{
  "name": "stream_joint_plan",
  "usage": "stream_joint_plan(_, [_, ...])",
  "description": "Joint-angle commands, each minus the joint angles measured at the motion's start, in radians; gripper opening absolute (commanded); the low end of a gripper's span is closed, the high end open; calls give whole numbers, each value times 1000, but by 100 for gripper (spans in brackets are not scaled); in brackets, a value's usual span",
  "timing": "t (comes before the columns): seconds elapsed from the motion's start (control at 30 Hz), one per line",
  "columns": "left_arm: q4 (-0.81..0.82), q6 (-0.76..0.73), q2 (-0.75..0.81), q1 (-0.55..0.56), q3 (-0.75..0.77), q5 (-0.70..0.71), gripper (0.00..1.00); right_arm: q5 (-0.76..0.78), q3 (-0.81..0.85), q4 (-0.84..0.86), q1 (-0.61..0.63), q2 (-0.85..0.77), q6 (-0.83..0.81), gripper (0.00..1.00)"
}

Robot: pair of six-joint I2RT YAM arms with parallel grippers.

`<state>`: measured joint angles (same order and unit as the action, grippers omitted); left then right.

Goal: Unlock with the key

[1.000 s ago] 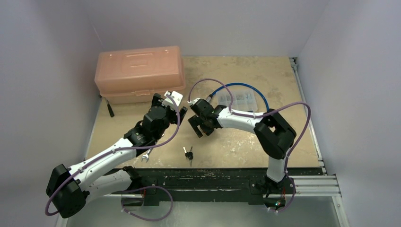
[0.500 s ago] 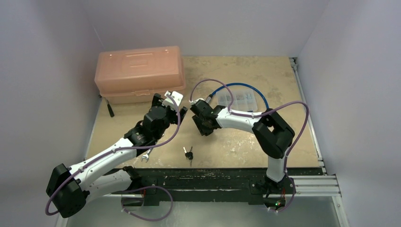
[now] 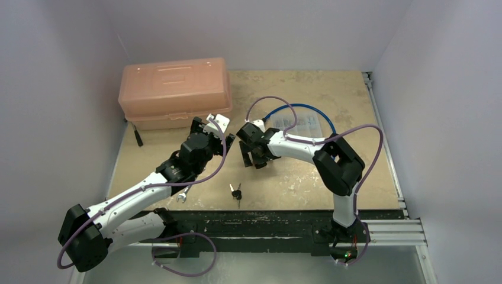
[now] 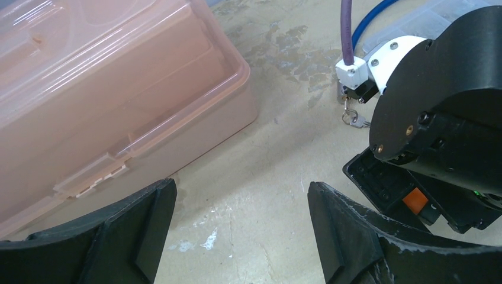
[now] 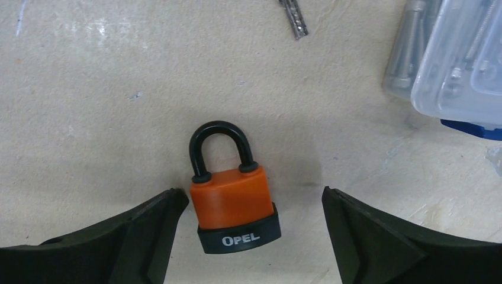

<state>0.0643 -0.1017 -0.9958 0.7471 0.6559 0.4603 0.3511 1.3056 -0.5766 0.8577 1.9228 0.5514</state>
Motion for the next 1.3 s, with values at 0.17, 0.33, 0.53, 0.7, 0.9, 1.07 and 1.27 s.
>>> stream_joint_plan(0.17, [43, -27, 8, -2, -6, 10, 87, 112, 96, -134, -5, -113, 118, 99])
stream_joint_plan(0.33, [48, -34, 17, -1, -12, 14, 87, 144, 100, -187, -2, -159, 114, 99])
stream_joint_plan(0.53, [54, -35, 19, 0, -18, 23, 87, 19, -25, -93, 32, -300, 59, 99])
stream_joint_plan(0.7, [65, -21, 22, -1, -16, 126, 88, -126, -126, -5, 81, -442, 181, 97])
stream_joint_plan(0.9, [89, -15, 56, -1, -17, 297, 89, -117, -150, 32, 227, -419, 354, 91])
stream_joint_plan(1.07, [94, -25, 105, -1, -29, 350, 89, -61, -99, 12, 348, -307, 451, 88])
stream_joint_plan(1.27, [100, -31, 153, 0, -45, 350, 89, -64, -48, -9, 410, -183, 471, 73])
